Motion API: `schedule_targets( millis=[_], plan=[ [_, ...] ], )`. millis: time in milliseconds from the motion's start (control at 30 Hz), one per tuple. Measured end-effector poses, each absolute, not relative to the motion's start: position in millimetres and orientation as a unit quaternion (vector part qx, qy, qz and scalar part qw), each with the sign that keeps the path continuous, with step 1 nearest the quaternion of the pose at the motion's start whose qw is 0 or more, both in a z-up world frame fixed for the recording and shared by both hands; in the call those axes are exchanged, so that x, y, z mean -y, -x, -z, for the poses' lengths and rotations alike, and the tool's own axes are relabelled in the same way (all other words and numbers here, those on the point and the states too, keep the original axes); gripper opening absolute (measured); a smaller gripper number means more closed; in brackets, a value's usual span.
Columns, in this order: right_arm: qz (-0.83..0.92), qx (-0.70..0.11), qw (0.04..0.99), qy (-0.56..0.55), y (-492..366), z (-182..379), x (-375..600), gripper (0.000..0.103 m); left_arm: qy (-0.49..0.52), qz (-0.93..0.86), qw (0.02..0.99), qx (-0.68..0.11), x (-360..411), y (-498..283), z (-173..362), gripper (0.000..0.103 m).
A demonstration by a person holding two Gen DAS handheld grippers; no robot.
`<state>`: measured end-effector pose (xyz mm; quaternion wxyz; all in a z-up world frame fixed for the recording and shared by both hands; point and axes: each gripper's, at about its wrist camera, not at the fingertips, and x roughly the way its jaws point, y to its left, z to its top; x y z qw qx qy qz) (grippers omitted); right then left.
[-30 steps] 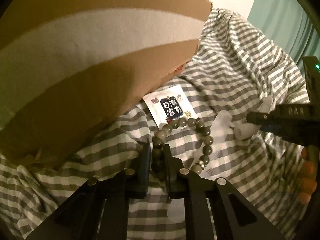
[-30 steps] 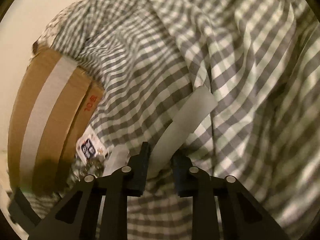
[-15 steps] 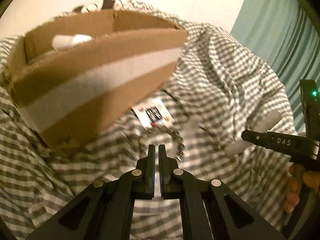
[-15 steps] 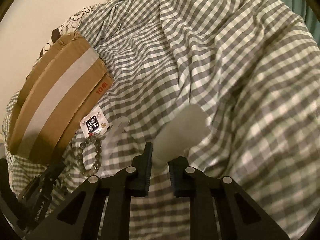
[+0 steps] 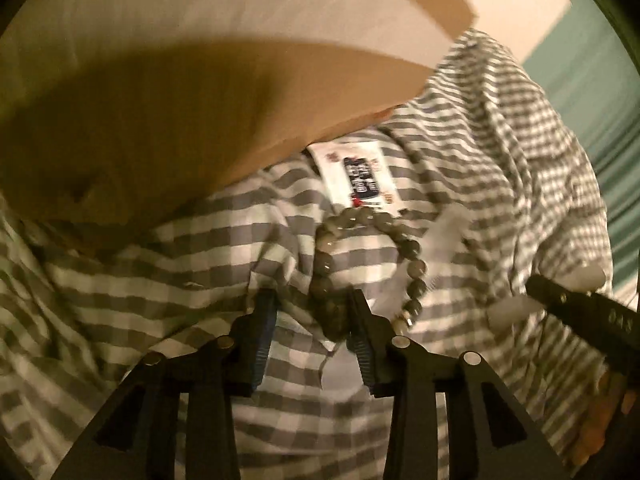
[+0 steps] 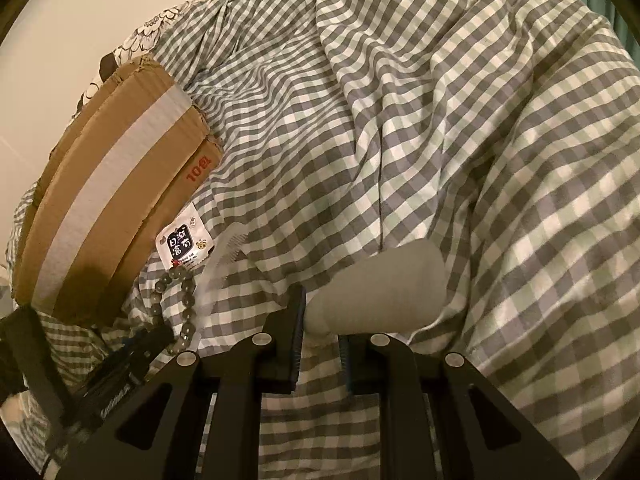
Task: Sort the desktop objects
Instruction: 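Grasp the bead bracelet with left tool while right tool grasps white translucent pad, then carry bracelet and white pad into the cardboard box and release both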
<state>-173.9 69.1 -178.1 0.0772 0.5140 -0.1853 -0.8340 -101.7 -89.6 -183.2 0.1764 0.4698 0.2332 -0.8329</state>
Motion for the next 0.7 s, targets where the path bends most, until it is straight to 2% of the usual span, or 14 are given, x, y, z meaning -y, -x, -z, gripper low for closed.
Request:
schedule_targets(
  millis=[67, 100, 167, 433, 633, 700],
  plan=[
    [0.835, 0.180, 0.079, -0.515, 177, 179, -68, 0.015, -0.465, 0.837, 0.174, -0.230, 88, 101, 184, 0.032],
    [0.835, 0.178, 0.080, -0.514, 177, 179, -67, 0.015, -0.462, 0.843, 0.173, -0.215, 86, 101, 183, 0.014],
    [0.836, 0.174, 0.081, -0.515, 178, 179, -66, 0.015, -0.472, 0.844, 0.171, -0.189, 81, 102, 181, 0.012],
    [0.843, 0.159, 0.068, -0.509, 171, 172, -67, 0.015, -0.490, 0.830, 0.162, -0.212, 84, 77, 162, 0.012],
    [0.851, 0.144, 0.057, -0.501, 161, 163, -67, 0.015, -0.515, 0.818, 0.167, -0.196, 80, 57, 163, 0.012],
    [0.853, 0.142, 0.054, -0.499, 157, 161, -68, 0.015, -0.508, 0.823, 0.166, -0.191, 78, 53, 158, 0.006]
  ],
)
